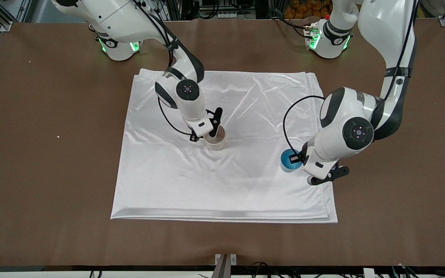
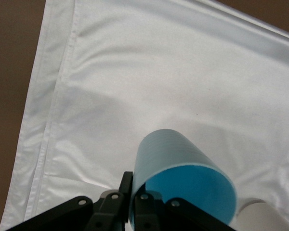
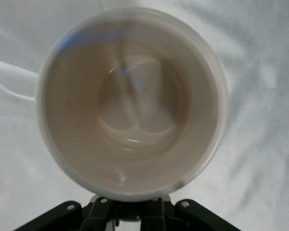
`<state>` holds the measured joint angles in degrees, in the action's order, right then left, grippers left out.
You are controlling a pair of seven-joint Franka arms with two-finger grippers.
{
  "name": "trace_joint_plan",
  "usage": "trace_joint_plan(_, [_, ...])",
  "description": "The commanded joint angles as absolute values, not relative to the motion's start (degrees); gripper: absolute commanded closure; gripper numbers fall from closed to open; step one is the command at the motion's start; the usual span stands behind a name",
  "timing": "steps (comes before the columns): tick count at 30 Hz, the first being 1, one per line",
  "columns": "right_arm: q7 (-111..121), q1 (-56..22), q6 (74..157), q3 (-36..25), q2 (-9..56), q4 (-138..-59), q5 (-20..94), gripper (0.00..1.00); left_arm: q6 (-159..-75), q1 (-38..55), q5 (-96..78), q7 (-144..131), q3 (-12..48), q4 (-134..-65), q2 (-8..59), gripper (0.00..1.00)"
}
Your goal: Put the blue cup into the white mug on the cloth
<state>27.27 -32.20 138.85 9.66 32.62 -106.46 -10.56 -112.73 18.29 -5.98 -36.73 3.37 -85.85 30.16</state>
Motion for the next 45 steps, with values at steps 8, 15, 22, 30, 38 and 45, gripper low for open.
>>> trace_joint_plan(8, [25.0, -33.2, 138.2, 9.2, 33.1, -105.0, -14.1, 0.69, -112.9, 24.0, -5.3, -42.3, 3.1, -85.7, 29.6, 1.0])
trace_joint_plan(15, [20.5, -32.9, 137.9, 9.3, 30.6, -105.5, -13.9, 0.45, -114.1, 27.6, -5.3, -43.2, 3.1, -85.7, 29.6, 1.0])
trace_joint_plan(22, [17.3, -32.0, 133.9, 9.3, 25.4, -105.6, -13.7, 0.15, -114.3, 30.1, -5.4, -45.2, 3.1, -85.6, 29.5, 1.0])
trace_joint_plan(30, [17.0, -30.0, 128.8, 9.3, 16.6, -107.7, -13.4, 0.11, -115.0, 33.3, -5.7, -47.6, 3.2, -83.8, 29.8, 1.0])
trace_joint_plan(38, [18.8, -25.1, 122.5, 9.4, 6.5, -109.9, -13.2, 0.12, -115.7, 36.8, -5.7, -48.7, 3.2, -83.8, 30.9, 1.0])
trace_joint_plan(45, [18.9, -22.0, 117.1, 9.3, 0.5, -109.7, -13.3, 0.12, -117.3, 38.9, -5.5, -48.8, 3.1, -83.8, 33.0, 1.0])
